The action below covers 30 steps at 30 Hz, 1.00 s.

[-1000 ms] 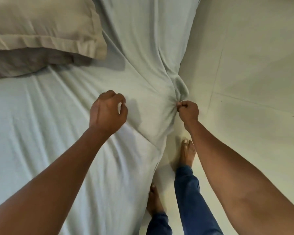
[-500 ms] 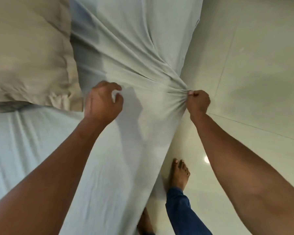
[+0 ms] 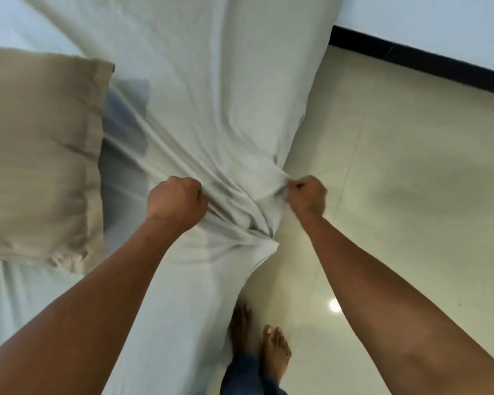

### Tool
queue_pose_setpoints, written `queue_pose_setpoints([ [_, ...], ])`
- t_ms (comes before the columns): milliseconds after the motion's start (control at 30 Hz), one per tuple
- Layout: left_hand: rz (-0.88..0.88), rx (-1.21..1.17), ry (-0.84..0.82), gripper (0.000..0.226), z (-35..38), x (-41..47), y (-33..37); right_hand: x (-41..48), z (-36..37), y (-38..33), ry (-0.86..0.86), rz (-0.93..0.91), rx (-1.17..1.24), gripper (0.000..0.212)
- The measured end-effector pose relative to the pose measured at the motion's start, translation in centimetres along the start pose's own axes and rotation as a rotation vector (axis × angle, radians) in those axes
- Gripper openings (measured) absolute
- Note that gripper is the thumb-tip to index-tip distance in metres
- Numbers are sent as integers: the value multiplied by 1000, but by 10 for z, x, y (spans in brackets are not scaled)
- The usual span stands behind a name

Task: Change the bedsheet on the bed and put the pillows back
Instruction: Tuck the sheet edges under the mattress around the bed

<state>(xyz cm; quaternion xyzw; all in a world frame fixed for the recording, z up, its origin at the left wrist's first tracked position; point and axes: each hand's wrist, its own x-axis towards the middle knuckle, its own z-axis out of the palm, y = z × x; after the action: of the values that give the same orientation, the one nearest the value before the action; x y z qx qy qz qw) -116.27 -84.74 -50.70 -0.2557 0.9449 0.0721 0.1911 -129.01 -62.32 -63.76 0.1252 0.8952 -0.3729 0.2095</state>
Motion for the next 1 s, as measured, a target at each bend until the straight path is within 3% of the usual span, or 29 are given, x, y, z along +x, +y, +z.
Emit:
queue_pose_setpoints([
  [67,22,-132,150,23,-10,20,7,36,-28,3,137,61,-97,22],
  [167,111,-277,294,17,-17,65,17,81,-36,-11,-19,-3,-154,20],
  [300,159,-255,163,38,-25,129,38,122,-18,-60,-257,38,254,36],
  [367,104,-184,108,31,-32,160,45,132,-2,-80,-324,-28,209,34],
  [467,37,-193,74,23,-47,181,49,153,-2,-95,-130,-195,-49,18],
  [533,34,-217,110,21,-55,193,42,190,-20,-100,68,-100,-68,20],
  [600,44,-250,120,19,-63,204,37,233,-43,-102,137,56,3,20],
  [767,56,-227,42,21,-75,235,43,272,-65,-151,-188,6,241,9],
  [800,47,-209,18,20,-77,241,45,270,-61,-161,-302,4,277,11],
  [867,-9,-196,-41,17,-85,255,53,270,-54,-172,-460,0,257,39],
  [933,-58,-240,-67,16,-96,270,61,273,-50,-177,-445,-56,202,41],
  [1000,-40,-336,-16,16,-105,284,68,289,-54,-179,-434,-112,187,20],
])
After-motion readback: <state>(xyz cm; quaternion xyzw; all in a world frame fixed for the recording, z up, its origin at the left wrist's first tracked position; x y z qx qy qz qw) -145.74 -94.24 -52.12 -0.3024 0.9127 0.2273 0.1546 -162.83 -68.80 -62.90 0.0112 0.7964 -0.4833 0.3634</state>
